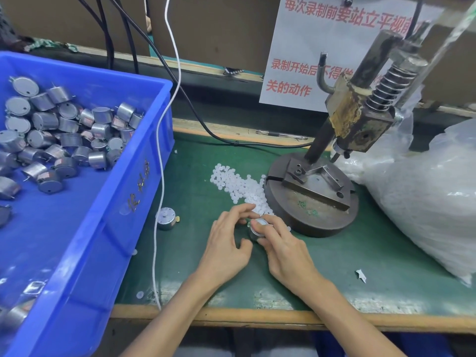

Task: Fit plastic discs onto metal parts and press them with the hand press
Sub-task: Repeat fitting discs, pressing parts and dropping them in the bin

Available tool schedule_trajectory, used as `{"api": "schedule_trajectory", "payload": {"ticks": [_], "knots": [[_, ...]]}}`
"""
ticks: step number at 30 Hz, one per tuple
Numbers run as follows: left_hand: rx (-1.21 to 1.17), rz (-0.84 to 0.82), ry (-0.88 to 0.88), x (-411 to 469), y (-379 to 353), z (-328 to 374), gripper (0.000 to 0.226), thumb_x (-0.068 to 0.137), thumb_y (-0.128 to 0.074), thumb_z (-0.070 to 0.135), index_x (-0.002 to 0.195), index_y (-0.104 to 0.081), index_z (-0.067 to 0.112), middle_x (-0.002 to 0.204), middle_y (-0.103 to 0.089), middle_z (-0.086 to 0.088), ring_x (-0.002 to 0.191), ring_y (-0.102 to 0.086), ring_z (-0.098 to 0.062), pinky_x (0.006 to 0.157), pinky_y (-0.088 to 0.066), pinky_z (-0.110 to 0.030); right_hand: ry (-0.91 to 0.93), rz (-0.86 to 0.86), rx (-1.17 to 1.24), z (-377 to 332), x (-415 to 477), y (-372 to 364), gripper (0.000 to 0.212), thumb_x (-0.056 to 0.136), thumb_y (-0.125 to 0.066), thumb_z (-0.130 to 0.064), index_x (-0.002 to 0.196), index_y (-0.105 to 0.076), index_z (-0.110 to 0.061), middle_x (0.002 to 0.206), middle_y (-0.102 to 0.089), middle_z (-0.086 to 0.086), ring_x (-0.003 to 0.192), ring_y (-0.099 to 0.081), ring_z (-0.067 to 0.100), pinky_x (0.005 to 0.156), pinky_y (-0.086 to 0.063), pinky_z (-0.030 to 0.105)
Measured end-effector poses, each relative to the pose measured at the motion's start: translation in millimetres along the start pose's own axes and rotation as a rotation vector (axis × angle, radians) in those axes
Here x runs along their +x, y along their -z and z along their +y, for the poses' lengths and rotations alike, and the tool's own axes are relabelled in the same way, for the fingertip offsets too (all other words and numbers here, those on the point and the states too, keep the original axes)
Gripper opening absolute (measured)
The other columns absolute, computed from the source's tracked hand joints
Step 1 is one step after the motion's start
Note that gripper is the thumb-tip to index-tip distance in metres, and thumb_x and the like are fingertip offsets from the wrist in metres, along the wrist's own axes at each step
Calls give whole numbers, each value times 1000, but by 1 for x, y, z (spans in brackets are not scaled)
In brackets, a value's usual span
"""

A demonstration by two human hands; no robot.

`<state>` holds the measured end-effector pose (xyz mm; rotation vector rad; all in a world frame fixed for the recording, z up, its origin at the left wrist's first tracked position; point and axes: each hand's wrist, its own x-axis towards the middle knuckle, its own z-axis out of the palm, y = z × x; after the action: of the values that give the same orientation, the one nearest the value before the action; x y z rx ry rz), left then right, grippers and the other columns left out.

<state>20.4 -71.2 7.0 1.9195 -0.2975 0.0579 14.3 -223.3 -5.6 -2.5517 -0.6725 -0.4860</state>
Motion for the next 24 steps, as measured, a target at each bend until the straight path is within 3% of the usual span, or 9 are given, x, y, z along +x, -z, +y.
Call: {"api": "schedule_trajectory", "payload": {"ticks": [4, 7, 10, 12, 14, 16, 19, 22, 24], "knots": [[36, -15, -27, -1, -1, -2, 62, 70, -54, 4, 114, -43, 47, 111, -59, 16, 103, -50, 1, 95, -37, -23, -87, -29, 66, 0, -1, 2, 28, 93, -38, -28, 120, -45, -29, 120, -54, -4, 85, -62, 15, 52, -51, 32], [73, -61, -71, 1, -3, -1, 57, 76, -64, 1, 117, -51, 39, 111, -61, 16, 96, -51, 1, 87, -35, -15, -224, -21, 309, 0, -1, 7, 23, 96, -49, -20, 116, -51, -30, 106, -60, -15, 80, -59, 6, 69, -50, 30], [4, -128, -98, 8, -6, 9, 45, 79, -71, 11, 119, -59, 28, 97, -62, 17, 74, -53, 3, 72, -35, -6, -439, 70, 666, -2, 2, 18, 6, 95, -52, -27, 100, -49, -29, 81, -66, -15, 64, -59, 4, 62, -46, 20], [-51, -166, -101, 17, -10, 21, 41, 82, -71, 21, 118, -58, 37, 86, -60, 13, 63, -51, 0, 65, -38, -8, -562, 183, 822, 2, 6, 29, 23, 89, -50, -41, 91, -49, -19, 61, -60, -10, 48, -49, 2, 49, -39, 18], [-33, -212, -112, 31, -21, 35, 33, 87, -66, 25, 116, -57, 39, 84, -64, 7, 68, -55, -9, 66, -44, -15, -662, 279, 901, 11, 12, 45, 33, 88, -48, -44, 88, -47, -11, 57, -58, -5, 42, -45, 2, 41, -34, 14], [-37, -211, -73, 47, -37, 50, 25, 90, -61, 28, 114, -57, 32, 80, -67, -1, 66, -58, -17, 64, -49, -23, -710, 336, 817, 24, 17, 60, 29, 93, -48, -39, 87, -48, -11, 59, -59, -2, 40, -45, 4, 39, -33, 15], [-129, -144, 84, 72, -64, 67, 19, 92, -56, 29, 110, -51, 24, 74, -69, -2, 54, -60, -15, 51, -45, -18, -690, 351, 654, 44, 22, 77, 4, 96, -51, -19, 93, -54, -18, 67, -63, 0, 45, -49, 5, 45, -37, 19], [-76, -148, 184, 92, -79, 74, 20, 95, -50, 27, 113, -48, 19, 79, -71, -6, 54, -63, -13, 54, -45, -18, -682, 279, 463, 57, 26, 83, 14, 91, -58, -16, 104, -60, -18, 80, -67, -6, 62, -60, 8, 62, -49, 28], [69, -181, 164, 102, -80, 75, 20, 97, -47, 28, 114, -46, 18, 86, -69, -8, 47, -61, -8, 52, -47, -19, -660, 272, 307, 62, 29, 82, 18, 89, -59, -15, 107, -62, -18, 81, -66, -8, 67, -60, 12, 71, -49, 31]]}}
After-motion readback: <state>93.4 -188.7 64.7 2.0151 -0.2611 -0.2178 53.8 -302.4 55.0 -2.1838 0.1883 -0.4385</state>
